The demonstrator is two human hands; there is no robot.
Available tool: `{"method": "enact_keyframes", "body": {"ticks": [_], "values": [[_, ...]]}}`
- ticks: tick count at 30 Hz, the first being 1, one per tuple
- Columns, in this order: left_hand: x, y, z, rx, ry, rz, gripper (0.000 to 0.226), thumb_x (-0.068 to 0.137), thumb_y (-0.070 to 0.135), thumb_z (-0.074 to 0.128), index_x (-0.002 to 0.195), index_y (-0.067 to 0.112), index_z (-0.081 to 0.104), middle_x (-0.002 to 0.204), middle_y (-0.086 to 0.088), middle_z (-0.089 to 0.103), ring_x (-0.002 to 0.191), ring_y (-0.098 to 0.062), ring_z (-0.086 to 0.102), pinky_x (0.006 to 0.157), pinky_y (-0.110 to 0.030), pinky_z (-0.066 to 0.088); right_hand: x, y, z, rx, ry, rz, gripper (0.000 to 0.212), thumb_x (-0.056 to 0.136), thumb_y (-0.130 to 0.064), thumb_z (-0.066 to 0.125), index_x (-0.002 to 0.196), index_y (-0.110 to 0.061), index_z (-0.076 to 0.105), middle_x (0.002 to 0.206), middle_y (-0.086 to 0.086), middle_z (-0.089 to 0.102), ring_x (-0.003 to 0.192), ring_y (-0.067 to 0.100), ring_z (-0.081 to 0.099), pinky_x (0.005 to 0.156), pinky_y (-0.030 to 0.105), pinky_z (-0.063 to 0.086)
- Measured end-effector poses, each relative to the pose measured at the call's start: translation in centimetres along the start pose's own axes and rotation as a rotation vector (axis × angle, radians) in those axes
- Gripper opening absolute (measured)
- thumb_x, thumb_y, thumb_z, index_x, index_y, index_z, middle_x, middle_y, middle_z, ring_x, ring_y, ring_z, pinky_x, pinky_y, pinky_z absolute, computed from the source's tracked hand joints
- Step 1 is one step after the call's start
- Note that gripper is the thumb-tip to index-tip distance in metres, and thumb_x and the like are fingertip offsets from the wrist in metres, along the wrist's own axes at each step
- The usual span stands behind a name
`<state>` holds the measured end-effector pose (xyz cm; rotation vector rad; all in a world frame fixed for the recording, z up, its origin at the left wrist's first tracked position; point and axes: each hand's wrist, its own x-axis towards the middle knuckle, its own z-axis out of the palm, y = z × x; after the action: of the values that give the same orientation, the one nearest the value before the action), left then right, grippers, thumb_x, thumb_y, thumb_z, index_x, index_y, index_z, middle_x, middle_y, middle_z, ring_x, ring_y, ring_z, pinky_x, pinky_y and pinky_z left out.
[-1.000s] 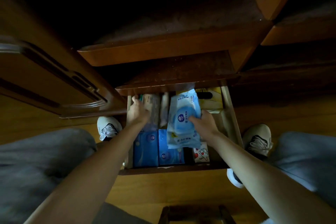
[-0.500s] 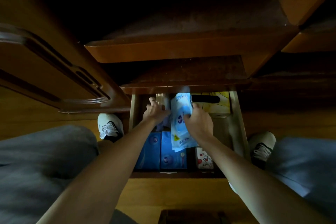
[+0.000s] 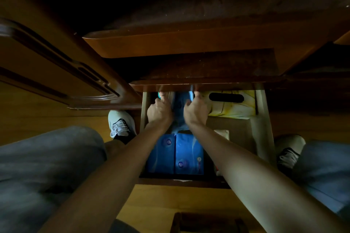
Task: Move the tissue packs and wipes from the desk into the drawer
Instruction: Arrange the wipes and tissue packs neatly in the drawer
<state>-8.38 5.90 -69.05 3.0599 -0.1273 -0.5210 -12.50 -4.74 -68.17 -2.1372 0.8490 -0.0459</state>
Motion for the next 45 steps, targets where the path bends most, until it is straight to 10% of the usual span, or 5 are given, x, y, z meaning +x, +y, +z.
{"method": "enact_keyframes", "body": {"ticks": [15,19,29,38,45], "values": [[-0.7,-4.7,0.0,-0.438,-0.085,0.459,0.041,0.106,0.031,0.031,0.146,0.035,0.021,0.108,-0.006,0.066,0.084,-0.023,0.069,0.062,-0.031,0.053,2.8,2.2,4.9,0.250,-0.322,0.319,0.098,0.077,-0.067,0.074,0.144,-0.016,0.025,0.104,0.000,0.060,0.064,0.009,0.049,0.052,0.025,0.036],[-1.6,-5.5,-0.7,-0.270,0.308,0.527,0.030,0.100,0.025,0.036,0.122,0.022,0.056,0.119,-0.003,0.064,0.104,-0.021,0.063,0.072,-0.030,0.050,2.9,2.8,5.8,0.094,-0.301,0.302,0.097,0.082,-0.044,0.077,0.153,-0.018,0.016,0.116,0.008,0.066,0.077,0.026,0.063,0.066,0.034,0.044],[-1.9,-9.5,1.3,-0.720,0.196,0.044,0.031,0.105,0.037,0.038,0.127,0.019,0.048,0.119,-0.006,0.055,0.104,-0.026,0.056,0.084,-0.043,0.049,4.1,2.2,6.4,-0.063,-0.587,0.278,0.102,0.088,-0.065,0.060,0.162,-0.018,0.006,0.164,0.015,0.025,0.141,0.040,0.041,0.105,0.043,0.043],[-1.9,-8.9,3.8,-0.577,0.275,0.048,0.031,0.104,0.031,0.043,0.129,0.014,0.045,0.116,-0.010,0.059,0.094,-0.033,0.061,0.069,-0.037,0.044,1.5,2.2,7.5,-0.051,-0.497,0.202,0.106,0.087,-0.073,0.053,0.161,-0.027,-0.008,0.159,0.013,0.039,0.122,0.038,0.060,0.058,0.025,0.046],[-1.7,-9.1,4.2,-0.548,0.320,0.051,0.028,0.101,0.035,0.042,0.121,0.016,0.047,0.107,-0.008,0.060,0.082,-0.033,0.060,0.063,-0.031,0.034,2.2,1.1,6.5,-0.284,-0.401,0.169,0.084,0.090,-0.067,0.054,0.151,-0.013,0.033,0.146,0.016,0.050,0.127,0.038,0.053,0.095,0.043,0.048]]}}
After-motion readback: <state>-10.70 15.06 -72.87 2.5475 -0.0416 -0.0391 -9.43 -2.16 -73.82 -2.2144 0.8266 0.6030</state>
